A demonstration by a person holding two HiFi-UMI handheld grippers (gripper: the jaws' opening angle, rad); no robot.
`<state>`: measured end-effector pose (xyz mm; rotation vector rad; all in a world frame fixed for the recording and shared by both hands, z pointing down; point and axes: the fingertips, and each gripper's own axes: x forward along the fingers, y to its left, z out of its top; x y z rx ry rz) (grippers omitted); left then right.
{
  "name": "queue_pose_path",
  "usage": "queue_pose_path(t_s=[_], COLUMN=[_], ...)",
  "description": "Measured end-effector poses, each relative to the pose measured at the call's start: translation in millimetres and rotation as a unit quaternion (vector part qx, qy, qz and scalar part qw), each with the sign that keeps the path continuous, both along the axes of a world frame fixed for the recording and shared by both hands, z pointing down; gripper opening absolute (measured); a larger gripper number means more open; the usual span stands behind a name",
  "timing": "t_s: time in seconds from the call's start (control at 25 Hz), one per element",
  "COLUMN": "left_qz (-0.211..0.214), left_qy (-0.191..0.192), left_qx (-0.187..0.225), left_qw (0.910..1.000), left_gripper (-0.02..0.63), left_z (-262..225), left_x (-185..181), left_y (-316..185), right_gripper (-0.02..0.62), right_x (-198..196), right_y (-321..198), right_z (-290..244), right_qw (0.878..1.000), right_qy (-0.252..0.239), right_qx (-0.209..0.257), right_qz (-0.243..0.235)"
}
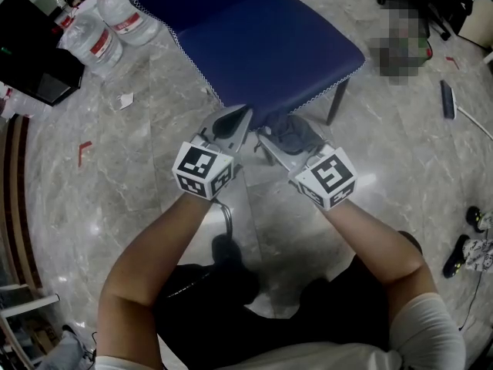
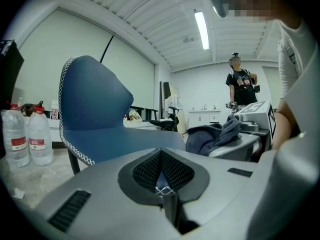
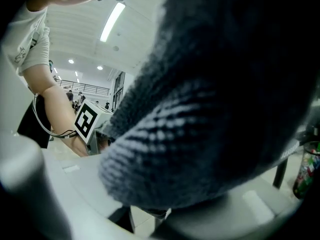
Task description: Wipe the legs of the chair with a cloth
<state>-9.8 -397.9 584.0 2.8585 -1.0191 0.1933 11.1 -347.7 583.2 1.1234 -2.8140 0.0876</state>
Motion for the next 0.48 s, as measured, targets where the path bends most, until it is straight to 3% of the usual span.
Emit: queue_pose_path(t_s=[0.48], left_qz=[0.011], left_qy=[-0.02], left_qx=[0.01], left_qw=[0.9997], left_gripper=[0.006], left_z=[0.9], left_x=[4.2], left_y=[3.3], right_gripper=[0.167], right_x=[2.5], right_y=[-5.3], right_z=[-3.1], right_qw=[1.0], right_qy=[-0.001], right_qx=[0.008], right_qz=[0.003])
